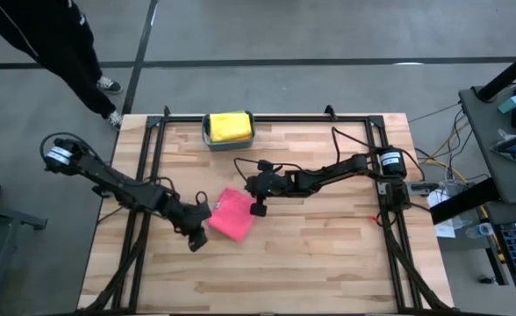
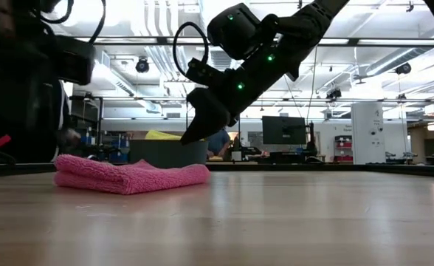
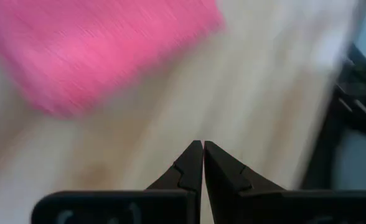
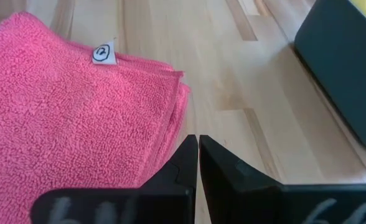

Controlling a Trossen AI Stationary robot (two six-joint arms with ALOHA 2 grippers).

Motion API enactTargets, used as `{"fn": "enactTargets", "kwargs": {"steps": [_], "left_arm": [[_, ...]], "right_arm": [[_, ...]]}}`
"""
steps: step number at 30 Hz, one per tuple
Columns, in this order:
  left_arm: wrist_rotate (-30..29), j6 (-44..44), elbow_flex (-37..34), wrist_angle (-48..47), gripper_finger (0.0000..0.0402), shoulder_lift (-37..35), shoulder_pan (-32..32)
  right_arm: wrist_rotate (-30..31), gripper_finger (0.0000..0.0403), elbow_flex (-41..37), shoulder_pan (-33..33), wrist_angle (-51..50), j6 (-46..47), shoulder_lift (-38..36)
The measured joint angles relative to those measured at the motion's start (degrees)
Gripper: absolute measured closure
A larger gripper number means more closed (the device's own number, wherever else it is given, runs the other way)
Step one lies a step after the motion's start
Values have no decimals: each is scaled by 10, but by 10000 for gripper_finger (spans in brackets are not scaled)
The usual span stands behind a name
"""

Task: Fold microfiber towels
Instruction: Fold the pink towel

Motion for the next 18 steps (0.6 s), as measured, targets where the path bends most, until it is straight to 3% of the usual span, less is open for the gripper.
{"fn": "enactTargets", "kwargs": {"steps": [3,18], "left_arm": [[-71,4,-1,-4,401,8,-1],[-125,96,-1,-4,401,120,20]], "right_arm": [[0,394,0,0,0,-4,0],[-1,394,0,0,5,-1,0]]}}
